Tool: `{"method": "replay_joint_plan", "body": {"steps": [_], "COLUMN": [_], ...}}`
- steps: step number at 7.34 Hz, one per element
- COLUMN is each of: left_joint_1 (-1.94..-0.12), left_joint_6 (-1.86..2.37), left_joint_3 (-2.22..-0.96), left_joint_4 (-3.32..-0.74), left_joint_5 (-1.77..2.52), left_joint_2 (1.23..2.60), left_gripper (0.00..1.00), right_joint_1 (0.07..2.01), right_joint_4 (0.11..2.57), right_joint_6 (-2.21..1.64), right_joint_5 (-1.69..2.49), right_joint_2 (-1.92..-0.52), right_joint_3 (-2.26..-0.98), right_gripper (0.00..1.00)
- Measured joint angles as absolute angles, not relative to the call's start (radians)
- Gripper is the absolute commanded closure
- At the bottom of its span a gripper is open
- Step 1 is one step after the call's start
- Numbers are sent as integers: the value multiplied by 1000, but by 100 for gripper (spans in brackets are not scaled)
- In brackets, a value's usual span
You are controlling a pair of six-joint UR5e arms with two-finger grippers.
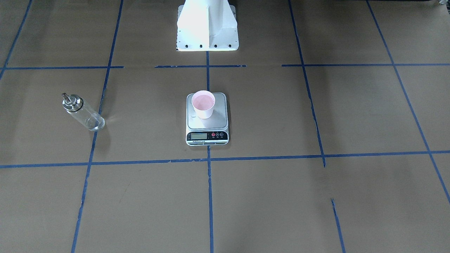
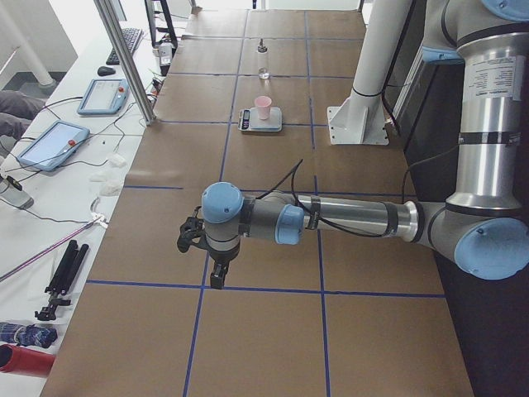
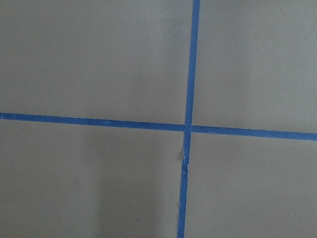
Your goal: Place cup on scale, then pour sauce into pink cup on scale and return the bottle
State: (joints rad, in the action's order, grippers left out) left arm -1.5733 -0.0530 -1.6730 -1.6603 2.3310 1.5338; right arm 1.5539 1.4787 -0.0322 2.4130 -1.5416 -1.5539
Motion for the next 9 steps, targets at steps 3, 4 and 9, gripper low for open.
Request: {"method": "replay_joint_plan", "body": {"steps": [3,4,9], "left_joint_1": [-1574,-1574,-1574], "left_joint_6": [-4,4,81], "left_joint_3": [-1670,-1667,-1660], "left_joint_4": [-1690,-1693,-1696], "left_joint_5": [2330,2330,2330], "left_joint_2": [1532,1531,1531], "left_gripper": [0,0,0], "right_joint_1": [1554,1554,1554], "right_joint_4": [1479,1479,1479], "right_joint_6": [-32,-32,-32], "right_joint_5": [2413,2413,2413], "right_joint_2": [-1544,-1545,-1545], "right_joint_3": [-1554,-1552,-1549], "right_gripper": [0,0,0]}}
